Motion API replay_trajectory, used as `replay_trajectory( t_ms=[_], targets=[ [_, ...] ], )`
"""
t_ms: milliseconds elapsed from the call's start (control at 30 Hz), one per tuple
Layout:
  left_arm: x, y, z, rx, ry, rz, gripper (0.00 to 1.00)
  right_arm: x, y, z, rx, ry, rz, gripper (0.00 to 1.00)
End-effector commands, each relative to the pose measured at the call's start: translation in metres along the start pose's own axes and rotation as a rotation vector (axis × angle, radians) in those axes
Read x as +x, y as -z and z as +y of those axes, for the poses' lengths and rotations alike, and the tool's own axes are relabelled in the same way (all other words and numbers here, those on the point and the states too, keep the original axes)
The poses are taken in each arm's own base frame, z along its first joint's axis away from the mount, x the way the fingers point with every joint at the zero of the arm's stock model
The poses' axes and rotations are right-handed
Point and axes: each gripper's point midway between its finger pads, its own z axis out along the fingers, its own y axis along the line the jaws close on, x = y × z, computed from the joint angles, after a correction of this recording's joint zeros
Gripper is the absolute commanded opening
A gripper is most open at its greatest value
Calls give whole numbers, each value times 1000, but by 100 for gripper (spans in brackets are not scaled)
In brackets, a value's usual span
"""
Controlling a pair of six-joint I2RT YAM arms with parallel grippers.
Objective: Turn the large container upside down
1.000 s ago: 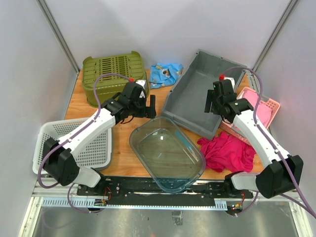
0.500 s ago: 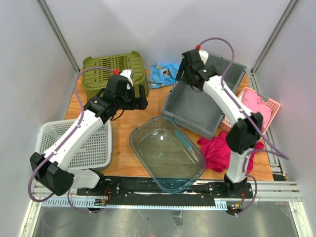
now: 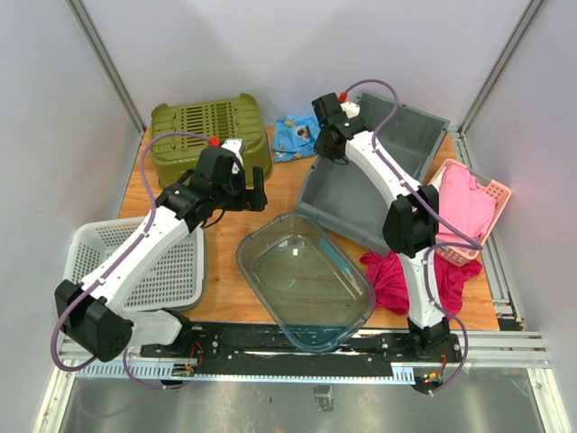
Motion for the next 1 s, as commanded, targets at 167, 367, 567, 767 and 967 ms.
replay_trajectory(
  t_ms=[167,367,567,767,967],
  targets=[
    [-4,1,3,-12,-24,-13,99,-27,68,57,-284,-156,-29,0],
    [-8,7,-1,4,11,-32,99,-83,145,82,-463,-339,-185,1],
    [-18,19,1,-14,34,-72,99,-99,171,120,-704,-385,-197,1],
    [-20,22,0,-7,45,-87,99,-106,194,145,-1059,-418,-247,1],
    [-16,19,-5,24,53,-74,99,-115,199,113,-1310,-580,-262,1]
  ],
)
